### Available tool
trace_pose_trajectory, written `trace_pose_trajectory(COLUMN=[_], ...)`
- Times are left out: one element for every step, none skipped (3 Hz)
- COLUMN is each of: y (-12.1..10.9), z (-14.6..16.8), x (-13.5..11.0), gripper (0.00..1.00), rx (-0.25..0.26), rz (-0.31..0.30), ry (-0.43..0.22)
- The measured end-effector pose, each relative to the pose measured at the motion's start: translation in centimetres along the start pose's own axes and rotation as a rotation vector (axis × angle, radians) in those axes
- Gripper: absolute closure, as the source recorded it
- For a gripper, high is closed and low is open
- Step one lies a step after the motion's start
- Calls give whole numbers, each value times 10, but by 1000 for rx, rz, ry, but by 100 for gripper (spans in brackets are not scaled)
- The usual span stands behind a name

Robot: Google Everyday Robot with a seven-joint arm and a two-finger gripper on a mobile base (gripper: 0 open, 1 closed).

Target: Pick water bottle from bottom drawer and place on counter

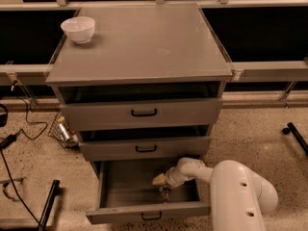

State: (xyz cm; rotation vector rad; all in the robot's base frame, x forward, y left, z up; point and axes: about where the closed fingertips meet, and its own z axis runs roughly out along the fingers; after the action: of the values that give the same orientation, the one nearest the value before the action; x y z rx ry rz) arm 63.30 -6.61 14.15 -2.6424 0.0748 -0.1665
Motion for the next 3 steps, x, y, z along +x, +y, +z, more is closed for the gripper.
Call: trace_pose_trajectory(y=[1,3,5], z=[3,7,11], x=[0,-1,-2], gripper=[31,30,32], rx=[-11,-35,-73], rz=[-3,-12,-26], ry=[-4,-11,-18])
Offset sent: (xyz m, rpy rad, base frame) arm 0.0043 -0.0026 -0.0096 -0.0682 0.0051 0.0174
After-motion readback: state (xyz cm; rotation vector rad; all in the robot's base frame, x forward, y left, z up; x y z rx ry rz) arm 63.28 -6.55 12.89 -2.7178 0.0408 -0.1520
